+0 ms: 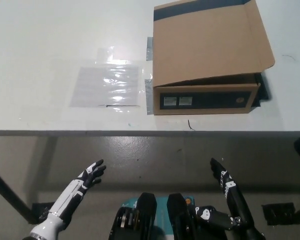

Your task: A small storge box is placed at the center of the table and the robot uses its left hand to push the lid and close it

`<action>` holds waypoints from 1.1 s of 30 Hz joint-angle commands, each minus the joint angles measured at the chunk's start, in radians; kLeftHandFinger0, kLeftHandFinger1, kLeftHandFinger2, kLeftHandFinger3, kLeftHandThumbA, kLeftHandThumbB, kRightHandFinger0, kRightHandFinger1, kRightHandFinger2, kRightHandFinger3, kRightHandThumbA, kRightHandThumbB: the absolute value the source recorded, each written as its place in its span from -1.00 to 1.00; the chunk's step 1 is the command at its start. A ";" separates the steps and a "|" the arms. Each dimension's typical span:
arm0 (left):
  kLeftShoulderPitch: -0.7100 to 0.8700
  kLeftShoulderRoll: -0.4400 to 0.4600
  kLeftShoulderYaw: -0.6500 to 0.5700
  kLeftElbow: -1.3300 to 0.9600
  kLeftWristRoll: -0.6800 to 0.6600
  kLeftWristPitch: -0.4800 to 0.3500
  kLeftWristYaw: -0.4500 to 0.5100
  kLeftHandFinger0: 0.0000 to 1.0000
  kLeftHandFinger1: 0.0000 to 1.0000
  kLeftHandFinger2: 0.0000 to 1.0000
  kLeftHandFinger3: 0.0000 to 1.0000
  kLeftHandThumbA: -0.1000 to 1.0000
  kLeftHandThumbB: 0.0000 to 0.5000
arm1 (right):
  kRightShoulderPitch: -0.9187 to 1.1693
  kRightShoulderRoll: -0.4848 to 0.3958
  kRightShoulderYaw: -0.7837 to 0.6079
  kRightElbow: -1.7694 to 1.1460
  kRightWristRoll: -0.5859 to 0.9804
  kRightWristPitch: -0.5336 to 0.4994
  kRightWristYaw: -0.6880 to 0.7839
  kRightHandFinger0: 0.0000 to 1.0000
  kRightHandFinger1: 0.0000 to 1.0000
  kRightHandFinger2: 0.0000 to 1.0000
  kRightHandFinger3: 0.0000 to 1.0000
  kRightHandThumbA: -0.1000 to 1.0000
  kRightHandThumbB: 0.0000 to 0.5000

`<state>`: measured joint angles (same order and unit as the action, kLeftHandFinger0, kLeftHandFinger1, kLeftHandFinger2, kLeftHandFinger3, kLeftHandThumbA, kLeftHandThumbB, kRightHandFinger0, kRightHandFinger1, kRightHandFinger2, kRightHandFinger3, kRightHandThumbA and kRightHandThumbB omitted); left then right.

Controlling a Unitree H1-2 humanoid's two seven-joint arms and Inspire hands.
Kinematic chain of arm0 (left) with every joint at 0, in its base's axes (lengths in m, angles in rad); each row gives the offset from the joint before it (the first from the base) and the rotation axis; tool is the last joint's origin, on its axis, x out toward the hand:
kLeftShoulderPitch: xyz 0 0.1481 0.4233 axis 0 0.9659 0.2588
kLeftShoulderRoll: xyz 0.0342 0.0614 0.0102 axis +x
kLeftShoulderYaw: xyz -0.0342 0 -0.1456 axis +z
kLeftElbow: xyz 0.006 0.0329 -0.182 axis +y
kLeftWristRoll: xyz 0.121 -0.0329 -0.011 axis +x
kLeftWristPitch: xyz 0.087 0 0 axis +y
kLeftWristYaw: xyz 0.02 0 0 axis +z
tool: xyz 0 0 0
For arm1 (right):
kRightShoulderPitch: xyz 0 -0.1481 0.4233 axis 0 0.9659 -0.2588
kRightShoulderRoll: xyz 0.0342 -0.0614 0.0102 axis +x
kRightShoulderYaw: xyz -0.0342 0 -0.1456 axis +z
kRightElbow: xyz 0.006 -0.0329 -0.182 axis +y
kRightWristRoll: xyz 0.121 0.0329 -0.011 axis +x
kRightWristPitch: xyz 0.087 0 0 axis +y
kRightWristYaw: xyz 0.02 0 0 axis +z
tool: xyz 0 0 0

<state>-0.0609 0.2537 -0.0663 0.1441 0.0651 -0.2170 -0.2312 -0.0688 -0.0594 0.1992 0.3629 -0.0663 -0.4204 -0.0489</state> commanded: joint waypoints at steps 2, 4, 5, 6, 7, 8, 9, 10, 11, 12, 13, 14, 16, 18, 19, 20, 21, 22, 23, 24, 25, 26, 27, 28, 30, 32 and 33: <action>-0.011 -0.003 0.021 -0.004 0.045 -0.099 0.065 1.00 1.00 1.00 1.00 1.00 0.28 | -0.028 0.008 0.001 -0.014 -0.007 -0.050 -0.009 1.00 1.00 1.00 1.00 1.00 0.43; -0.010 -0.002 0.028 -0.007 0.037 -0.101 0.061 1.00 1.00 1.00 1.00 1.00 0.20 | -0.027 0.006 0.002 -0.015 -0.009 -0.050 -0.009 1.00 1.00 1.00 1.00 1.00 0.44; -0.010 -0.001 0.030 -0.010 0.037 -0.099 0.060 1.00 1.00 1.00 1.00 1.00 0.19 | -0.027 0.006 0.002 -0.016 -0.009 -0.050 -0.008 1.00 1.00 1.00 1.00 1.00 0.44; -0.012 0.000 0.033 -0.001 0.028 -0.113 0.057 1.00 1.00 1.00 1.00 1.00 0.12 | -0.027 0.005 0.003 -0.015 -0.012 -0.050 -0.011 1.00 1.00 1.00 1.00 1.00 0.44; -0.015 0.002 0.036 0.001 0.026 -0.120 0.056 1.00 1.00 1.00 1.00 1.00 0.12 | -0.031 0.005 0.004 -0.014 -0.016 -0.050 -0.014 1.00 1.00 1.00 1.00 1.00 0.44; -0.014 0.003 0.037 0.002 0.026 -0.124 0.055 1.00 1.00 1.00 1.00 1.00 0.18 | -0.031 0.005 0.004 -0.014 -0.019 -0.050 -0.016 1.00 1.00 1.00 1.00 1.00 0.44; -0.014 0.005 0.039 0.000 0.027 -0.123 0.054 1.00 1.00 1.00 1.00 1.00 0.25 | -0.034 0.005 0.004 -0.012 -0.022 -0.050 -0.017 1.00 1.00 1.00 1.00 1.00 0.46; -0.012 0.008 0.039 -0.007 0.034 -0.118 0.054 1.00 1.00 1.00 1.00 1.00 0.32 | -0.037 0.004 0.006 -0.012 -0.025 -0.050 -0.018 1.00 1.00 1.00 1.00 1.00 0.46; -0.011 0.009 0.040 -0.009 0.036 -0.118 0.054 1.00 1.00 1.00 1.00 1.00 0.33 | -0.038 0.004 0.007 -0.011 -0.026 -0.050 -0.019 1.00 1.00 1.00 1.00 1.00 0.45; -0.009 0.013 0.036 -0.014 0.062 -0.107 0.060 1.00 1.00 1.00 1.00 1.00 0.47 | -0.039 0.003 0.009 -0.010 -0.032 -0.050 -0.022 1.00 1.00 1.00 1.00 1.00 0.45; -0.007 0.014 0.034 -0.017 0.074 -0.099 0.061 1.00 1.00 1.00 1.00 1.00 0.49 | -0.039 0.002 0.010 -0.009 -0.038 -0.050 -0.026 1.00 1.00 1.00 1.00 1.00 0.46; -0.004 0.013 0.033 -0.025 0.066 -0.078 0.053 1.00 1.00 1.00 1.00 1.00 0.56 | -0.040 0.001 0.011 -0.010 -0.043 -0.050 -0.032 1.00 1.00 1.00 1.00 1.00 0.46; -0.003 0.011 0.029 -0.028 0.031 -0.059 0.027 1.00 1.00 1.00 1.00 1.00 0.52 | -0.045 -0.001 0.013 -0.004 -0.048 -0.050 -0.041 1.00 1.00 1.00 1.00 1.00 0.45; 0.002 0.013 0.023 -0.028 0.036 -0.059 0.022 1.00 1.00 1.00 1.00 1.00 0.40 | -0.043 -0.002 0.016 -0.005 -0.050 -0.050 -0.041 1.00 1.00 1.00 1.00 1.00 0.47; 0.002 0.015 0.020 -0.025 0.041 -0.065 0.022 1.00 1.00 1.00 1.00 1.00 0.35 | -0.044 -0.003 0.017 -0.003 -0.053 -0.050 -0.045 1.00 1.00 1.00 1.00 1.00 0.48; 0.002 0.015 0.019 -0.024 0.043 -0.067 0.022 1.00 1.00 1.00 1.00 1.00 0.35 | -0.045 -0.003 0.018 -0.002 -0.055 -0.050 -0.047 1.00 1.00 1.00 1.00 1.00 0.48; -0.001 0.013 0.017 -0.015 0.053 -0.081 0.029 1.00 1.00 1.00 1.00 1.00 0.36 | -0.048 -0.004 0.019 0.001 -0.060 -0.050 -0.053 1.00 1.00 1.00 1.00 1.00 0.49; -0.001 0.012 0.016 -0.012 0.062 -0.088 0.035 1.00 1.00 1.00 1.00 1.00 0.37 | -0.048 -0.004 0.019 0.001 -0.060 -0.050 -0.052 1.00 1.00 1.00 1.00 1.00 0.49; 0.000 0.010 0.015 -0.011 0.078 -0.095 0.046 1.00 1.00 1.00 1.00 1.00 0.43 | -0.048 -0.005 0.020 0.002 -0.058 -0.050 -0.049 1.00 1.00 1.00 1.00 1.00 0.51; 0.001 0.008 0.015 -0.008 0.095 -0.106 0.057 1.00 1.00 1.00 1.00 1.00 0.48 | -0.048 -0.005 0.020 0.003 -0.055 -0.050 -0.046 1.00 1.00 1.00 1.00 1.00 0.53; 0.000 0.007 0.014 -0.005 0.109 -0.118 0.066 1.00 1.00 1.00 1.00 1.00 0.45 | -0.048 -0.006 0.021 0.004 -0.052 -0.050 -0.043 1.00 1.00 1.00 1.00 1.00 0.53; 0.004 0.009 0.013 -0.004 0.132 -0.136 0.078 1.00 1.00 1.00 1.00 1.00 0.35 | -0.045 -0.005 0.024 0.003 -0.054 -0.050 -0.042 1.00 1.00 1.00 1.00 1.00 0.53; 0.004 0.010 0.013 -0.004 0.149 -0.146 0.086 1.00 1.00 1.00 1.00 1.00 0.29 | -0.044 -0.005 0.025 0.003 -0.055 -0.050 -0.042 1.00 1.00 1.00 1.00 1.00 0.53; 0.008 0.009 0.011 -0.006 0.165 -0.153 0.093 1.00 1.00 1.00 1.00 1.00 0.27 | -0.039 -0.006 0.024 0.001 -0.054 -0.050 -0.042 1.00 1.00 1.00 1.00 1.00 0.54; 0.001 0.016 0.007 0.005 0.222 -0.181 0.121 1.00 1.00 1.00 1.00 1.00 0.16 | -0.038 -0.007 0.025 0.003 -0.051 -0.050 -0.040 1.00 1.00 1.00 1.00 1.00 0.54; -0.003 0.022 0.003 0.013 0.271 -0.205 0.147 1.00 1.00 1.00 1.00 1.00 0.14 | -0.039 -0.008 0.024 0.004 -0.047 -0.050 -0.038 1.00 1.00 1.00 1.00 1.00 0.56; -0.004 0.022 0.003 0.014 0.278 -0.207 0.150 1.00 1.00 1.00 1.00 1.00 0.17 | -0.039 -0.009 0.024 0.004 -0.049 -0.050 -0.038 1.00 1.00 1.00 1.00 1.00 0.56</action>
<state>-0.0516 0.2515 -0.0566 0.1581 0.2359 -0.3355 -0.1586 -0.0903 -0.0635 0.2196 0.3723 -0.1083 -0.4206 -0.0763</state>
